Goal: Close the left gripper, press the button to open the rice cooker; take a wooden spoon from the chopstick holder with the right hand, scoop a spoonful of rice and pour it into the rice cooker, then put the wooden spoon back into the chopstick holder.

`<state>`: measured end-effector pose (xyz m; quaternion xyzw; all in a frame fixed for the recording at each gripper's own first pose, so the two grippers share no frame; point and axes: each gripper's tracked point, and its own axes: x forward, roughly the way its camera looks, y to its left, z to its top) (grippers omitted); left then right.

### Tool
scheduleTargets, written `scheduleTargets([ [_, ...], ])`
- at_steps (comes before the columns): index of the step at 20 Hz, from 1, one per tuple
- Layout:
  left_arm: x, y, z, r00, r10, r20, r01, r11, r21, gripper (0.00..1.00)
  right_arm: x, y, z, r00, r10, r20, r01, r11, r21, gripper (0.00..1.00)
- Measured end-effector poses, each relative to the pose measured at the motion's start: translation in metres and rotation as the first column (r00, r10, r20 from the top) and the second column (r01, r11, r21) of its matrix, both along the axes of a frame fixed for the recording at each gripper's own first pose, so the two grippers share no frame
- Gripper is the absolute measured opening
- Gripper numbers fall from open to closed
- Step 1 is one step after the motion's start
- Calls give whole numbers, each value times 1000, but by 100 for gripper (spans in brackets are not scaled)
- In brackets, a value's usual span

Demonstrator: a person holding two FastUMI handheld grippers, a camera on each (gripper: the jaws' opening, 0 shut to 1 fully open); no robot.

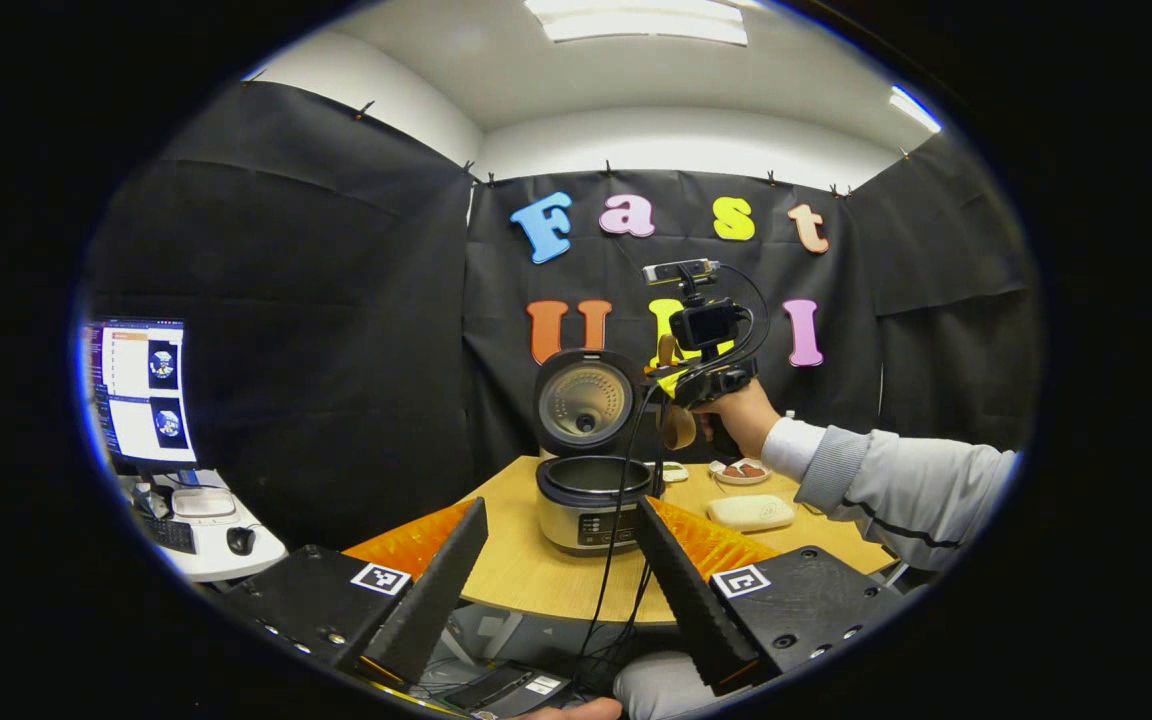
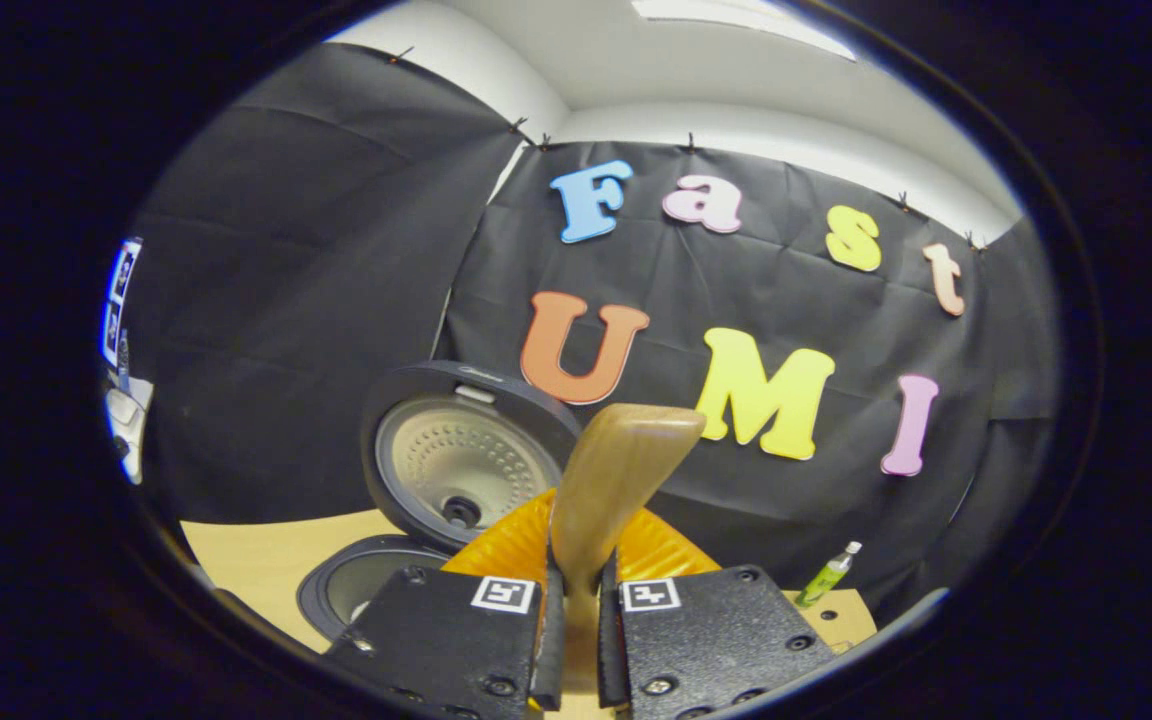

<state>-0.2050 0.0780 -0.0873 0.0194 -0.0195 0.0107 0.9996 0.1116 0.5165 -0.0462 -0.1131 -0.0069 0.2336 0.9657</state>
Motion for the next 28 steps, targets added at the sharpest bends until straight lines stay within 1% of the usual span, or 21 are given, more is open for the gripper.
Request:
scheduleTargets([
  [4, 9, -31, 1, 999, -45, 0, 45, 999, 13, 94, 22, -68, 9, 997, -71, -5, 71, 997, 35, 19],
  [9, 14, -60, 13, 996, -85, 9, 85, 996, 27, 94, 48, -156, 10, 987, -160, -26, 162, 984, 69, 18],
  [11, 14, -72, 17, 995, -96, 21, 95, 995, 27, 94, 54, -182, 9, 985, -169, -36, 171, 981, 89, 18],
  [14, 20, -87, 20, 994, -106, 29, 105, 994, 22, 94, 61, -227, 4, 978, -203, -48, 207, 974, 97, 19],
  [16, 23, -92, 23, 995, -99, 32, 98, 995, 25, 94, 64, -255, 1, 973, -225, -53, 230, 968, 100, 18],
  [21, 50, -104, 30, 997, -59, 41, 57, 998, 31, 94, 80, -311, -30, 958, -268, -101, 276, 957, 86, 18],
  [23, 58, -114, 26, 997, -67, 24, 66, 997, 44, 94, 86, -329, -44, 954, -276, -121, 288, 953, 98, 19],
  [26, 69, -125, 26, 996, -79, 29, 78, 995, 60, 94, 102, -353, -72, 947, -280, -156, 296, 951, 94, 18],
  [28, 77, -127, 22, 997, -77, 20, 76, 996, 57, 93, 114, -370, -83, 941, -287, -178, 309, 944, 117, 19],
])
